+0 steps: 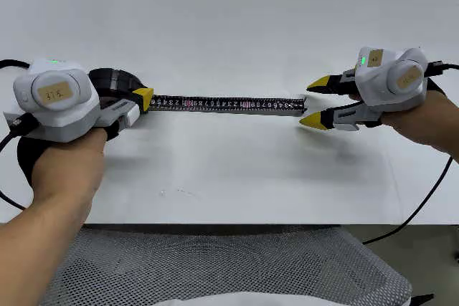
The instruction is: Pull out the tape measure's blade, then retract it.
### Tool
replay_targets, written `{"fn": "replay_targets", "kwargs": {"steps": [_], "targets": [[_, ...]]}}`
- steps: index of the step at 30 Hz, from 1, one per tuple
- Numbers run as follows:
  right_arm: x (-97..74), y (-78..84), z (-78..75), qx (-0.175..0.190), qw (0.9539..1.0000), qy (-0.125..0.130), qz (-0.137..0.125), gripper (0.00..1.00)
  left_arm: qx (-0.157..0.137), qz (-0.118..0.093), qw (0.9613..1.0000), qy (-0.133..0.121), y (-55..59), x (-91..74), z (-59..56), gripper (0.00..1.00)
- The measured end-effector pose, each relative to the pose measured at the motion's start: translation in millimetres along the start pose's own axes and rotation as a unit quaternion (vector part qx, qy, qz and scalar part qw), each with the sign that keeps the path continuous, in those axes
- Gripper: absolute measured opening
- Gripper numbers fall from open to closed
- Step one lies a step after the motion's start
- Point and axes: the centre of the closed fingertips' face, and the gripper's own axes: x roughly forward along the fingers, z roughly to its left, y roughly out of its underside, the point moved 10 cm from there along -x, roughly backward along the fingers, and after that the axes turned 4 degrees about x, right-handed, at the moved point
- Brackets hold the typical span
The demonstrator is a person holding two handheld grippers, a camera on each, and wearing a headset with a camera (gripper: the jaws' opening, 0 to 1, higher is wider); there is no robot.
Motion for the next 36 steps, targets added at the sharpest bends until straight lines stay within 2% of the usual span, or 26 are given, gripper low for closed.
{"fn": "replay_targets", "kwargs": {"steps": [5, 20, 36], "targets": [[4.7, -2.2, -4.0, -0.012, 0.9998, -0.008, 0.014, 0.28, 0.0, 0.0, 1.0, 0.0, -0.2, 0.0, 0.1, 0.6], [8.4, -2.9, -5.7, -0.026, 0.9988, -0.037, 0.021, 0.17, 0.0, 0.002, 1.0, 0.0, -0.5, 0.5, 0.5, 0.6], [10.0, -1.7, -7.1, -0.042, 0.9982, -0.038, 0.018, 0.12, 0.0, 0.004, 1.0, -0.001, -0.7, 0.2, 0.3, 0.6]]}}
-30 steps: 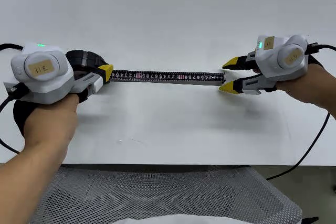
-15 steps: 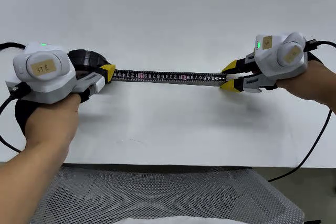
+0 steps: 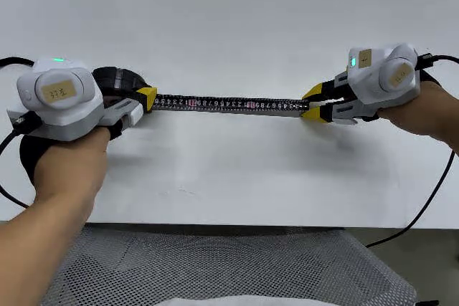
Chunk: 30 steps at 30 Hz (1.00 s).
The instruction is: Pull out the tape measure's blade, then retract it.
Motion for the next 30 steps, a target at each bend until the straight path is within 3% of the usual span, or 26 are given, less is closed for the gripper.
{"fn": "replay_targets", "kwargs": {"steps": [14, 30], "targets": [[0.2, 0.2, 0.4, 0.005, 1.0, -0.002, -0.006, 0.11, 0.012, 0.01, 0.9999, -0.003, -1.4, -0.9, -1.1, 0.57], [2.8, -5.6, 2.5, 0.007, 0.9999, -0.004, -0.012, 0.1, 0.004, 0.012, 0.9999, 0.0, -0.3, -1.8, 0.5, 0.57]]}}
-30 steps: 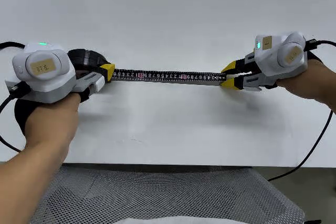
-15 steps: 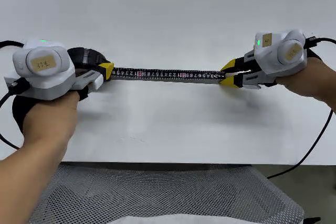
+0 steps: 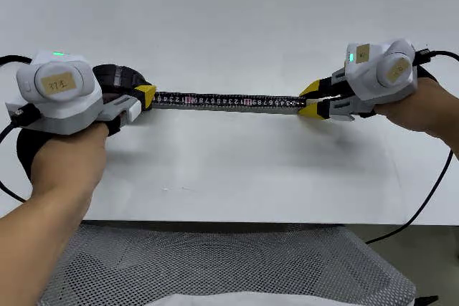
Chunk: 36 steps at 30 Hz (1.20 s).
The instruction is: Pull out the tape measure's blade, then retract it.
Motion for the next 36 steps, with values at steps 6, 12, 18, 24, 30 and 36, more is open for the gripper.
{"fn": "replay_targets", "kwargs": {"steps": [6, 12, 18, 24, 30, 36], "targets": [[9.3, -8.3, 2.5, -0.003, 1.0, -0.008, -0.004, 0.1, 0.0, -0.002, 1.0, 0.002, 0.8, 0.0, 0.6, 0.57], [12.9, -15.1, 2.6, -0.005, 0.9999, -0.011, -0.009, 0.1, -0.003, -0.001, 1.0, 0.004, 0.7, 0.3, 1.0, 0.57], [16.9, -21.0, 3.3, 0.0, 0.9997, -0.017, -0.016, 0.1, -0.001, -0.004, 1.0, 0.007, 1.2, 0.6, 1.6, 0.57], [22.4, -27.9, 2.3, -0.001, 0.9996, -0.021, -0.021, 0.1, -0.002, -0.003, 1.0, 0.008, 0.9, 1.1, 1.7, 0.57], [28.9, -34.5, 3.7, 0.0, 0.9993, -0.025, -0.029, 0.1, -0.003, -0.001, 0.9999, 0.01, 0.5, 1.3, 2.2, 0.57], [36.2, -41.5, 4.5, 0.002, 0.999, -0.028, -0.036, 0.1, -0.003, -0.001, 0.9999, 0.011, 0.3, 1.6, 2.3, 0.57]]}}
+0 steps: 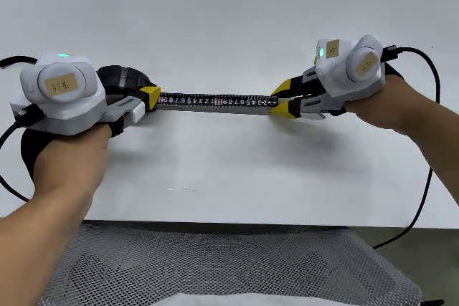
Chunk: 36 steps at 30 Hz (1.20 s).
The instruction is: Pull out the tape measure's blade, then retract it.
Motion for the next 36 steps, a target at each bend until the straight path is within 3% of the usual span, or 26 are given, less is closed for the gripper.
{"fn": "replay_targets", "kwargs": {"steps": [17, 36], "targets": [[15.4, -16.1, 0.4, -0.012, 0.9999, -0.011, -0.005, 0.1, -0.005, 0.0, 1.0, 0.002, -0.1, -0.9, 0.9, 0.57], [25.5, -26.5, 0.3, 0.001, 0.9995, -0.018, -0.025, 0.1, -0.014, -0.002, 0.9999, 0.007, 0.2, -0.8, 3.1, 0.57]]}}
